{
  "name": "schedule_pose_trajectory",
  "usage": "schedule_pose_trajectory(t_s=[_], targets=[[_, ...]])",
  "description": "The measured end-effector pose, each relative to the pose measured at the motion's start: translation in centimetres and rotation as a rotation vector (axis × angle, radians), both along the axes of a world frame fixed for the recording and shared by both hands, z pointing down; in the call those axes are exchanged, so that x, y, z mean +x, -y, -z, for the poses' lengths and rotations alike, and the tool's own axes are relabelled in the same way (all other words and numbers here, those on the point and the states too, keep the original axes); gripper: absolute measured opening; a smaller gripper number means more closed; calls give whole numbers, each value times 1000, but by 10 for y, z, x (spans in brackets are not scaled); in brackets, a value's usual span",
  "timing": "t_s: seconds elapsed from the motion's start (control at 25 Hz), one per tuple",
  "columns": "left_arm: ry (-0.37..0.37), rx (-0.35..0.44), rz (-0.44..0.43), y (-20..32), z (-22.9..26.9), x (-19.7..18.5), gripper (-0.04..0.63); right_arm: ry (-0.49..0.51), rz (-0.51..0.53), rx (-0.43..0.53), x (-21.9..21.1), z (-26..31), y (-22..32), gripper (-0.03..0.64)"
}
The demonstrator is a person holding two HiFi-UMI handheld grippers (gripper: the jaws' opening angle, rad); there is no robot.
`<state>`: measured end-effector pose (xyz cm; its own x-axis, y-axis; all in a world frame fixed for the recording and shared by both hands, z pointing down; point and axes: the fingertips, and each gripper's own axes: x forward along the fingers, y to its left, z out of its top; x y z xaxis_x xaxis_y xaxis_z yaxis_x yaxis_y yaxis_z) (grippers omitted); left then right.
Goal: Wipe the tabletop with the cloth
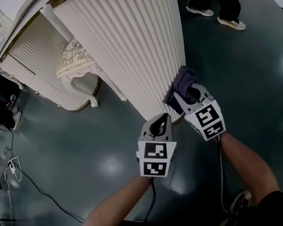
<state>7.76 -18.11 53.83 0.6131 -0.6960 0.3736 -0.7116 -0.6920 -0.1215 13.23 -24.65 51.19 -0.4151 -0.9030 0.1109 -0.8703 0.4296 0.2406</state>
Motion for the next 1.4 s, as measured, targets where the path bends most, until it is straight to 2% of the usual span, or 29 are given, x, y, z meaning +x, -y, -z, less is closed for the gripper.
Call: schedule_pose_trajectory(t_s=[0.44, 0.56, 0.72, 0.8, 0.92, 1.12, 1.24, 1.4], targets=[[-61, 75, 21, 5, 42, -5, 8, 30, -3, 185, 0, 90, -2, 81], [-67, 99, 13, -1, 52, -3, 8, 37, 4, 258, -1, 123, -8, 81], [-68, 113, -16, -7, 55, 9, 8, 12, 23, 272, 2, 148, -7, 84], [-71, 121, -33, -9, 59, 14, 8, 33, 15, 319, 5, 163, -8, 84], [-95, 130, -35, -5, 63, 16, 8, 89, 6, 411, 5, 204, -8, 84], [-104, 137, -21, -6, 55, 8, 8, 119, 14, 541, -1, 268, -19, 84], [-119, 129, -11, -6, 73, 8, 8, 121, 22, 590, -4, 320, -25, 84], [-153, 134, -7, -6, 81, 5, 8, 113, 52, 642, -12, 347, -34, 84]])
